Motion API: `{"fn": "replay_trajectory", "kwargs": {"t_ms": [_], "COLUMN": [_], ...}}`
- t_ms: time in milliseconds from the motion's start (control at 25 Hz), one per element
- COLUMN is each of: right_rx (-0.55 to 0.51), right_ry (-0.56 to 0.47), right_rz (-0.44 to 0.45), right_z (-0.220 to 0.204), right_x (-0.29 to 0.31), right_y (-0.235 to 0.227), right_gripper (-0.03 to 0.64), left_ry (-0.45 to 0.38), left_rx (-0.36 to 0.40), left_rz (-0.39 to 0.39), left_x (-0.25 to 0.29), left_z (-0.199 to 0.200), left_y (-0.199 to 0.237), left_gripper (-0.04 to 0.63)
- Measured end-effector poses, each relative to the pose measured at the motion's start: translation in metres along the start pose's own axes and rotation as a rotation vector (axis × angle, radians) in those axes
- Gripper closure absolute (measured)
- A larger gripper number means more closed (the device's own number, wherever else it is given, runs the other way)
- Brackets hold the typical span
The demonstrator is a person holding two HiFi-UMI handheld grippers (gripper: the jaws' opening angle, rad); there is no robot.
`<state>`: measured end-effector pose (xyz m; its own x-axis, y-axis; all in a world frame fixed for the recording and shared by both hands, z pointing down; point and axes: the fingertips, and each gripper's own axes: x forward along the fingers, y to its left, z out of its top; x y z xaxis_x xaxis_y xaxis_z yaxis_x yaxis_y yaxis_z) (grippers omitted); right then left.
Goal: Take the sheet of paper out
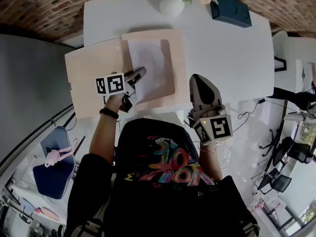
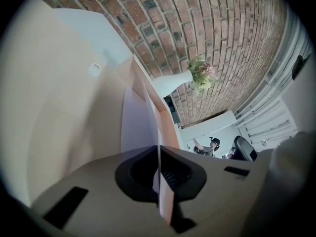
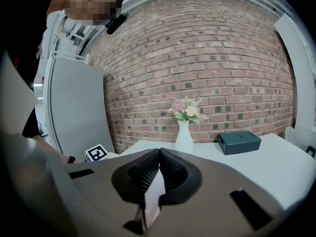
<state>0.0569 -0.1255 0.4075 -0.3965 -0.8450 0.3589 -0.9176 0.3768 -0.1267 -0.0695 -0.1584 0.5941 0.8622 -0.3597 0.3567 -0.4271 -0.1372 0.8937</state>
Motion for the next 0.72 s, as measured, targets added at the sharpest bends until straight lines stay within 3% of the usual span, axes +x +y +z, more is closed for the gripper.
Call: {"fn": "replay_trajectory", "kwargs": {"t_ms": [720], "right_rx": [-0.05], "right_ry": [-0.014], "right_rz": [0.154], "right_z": [0.015], "right_x": [0.027], "right_y": [0.052], "right_gripper": [0.598], "left_ry": [-0.173], "left_rx": [-0.027], "left_rz": [0.076], "left_x": [-0.091], "left_z": [0.019], "left_y": [0.02], "left_gripper": [0.572]}}
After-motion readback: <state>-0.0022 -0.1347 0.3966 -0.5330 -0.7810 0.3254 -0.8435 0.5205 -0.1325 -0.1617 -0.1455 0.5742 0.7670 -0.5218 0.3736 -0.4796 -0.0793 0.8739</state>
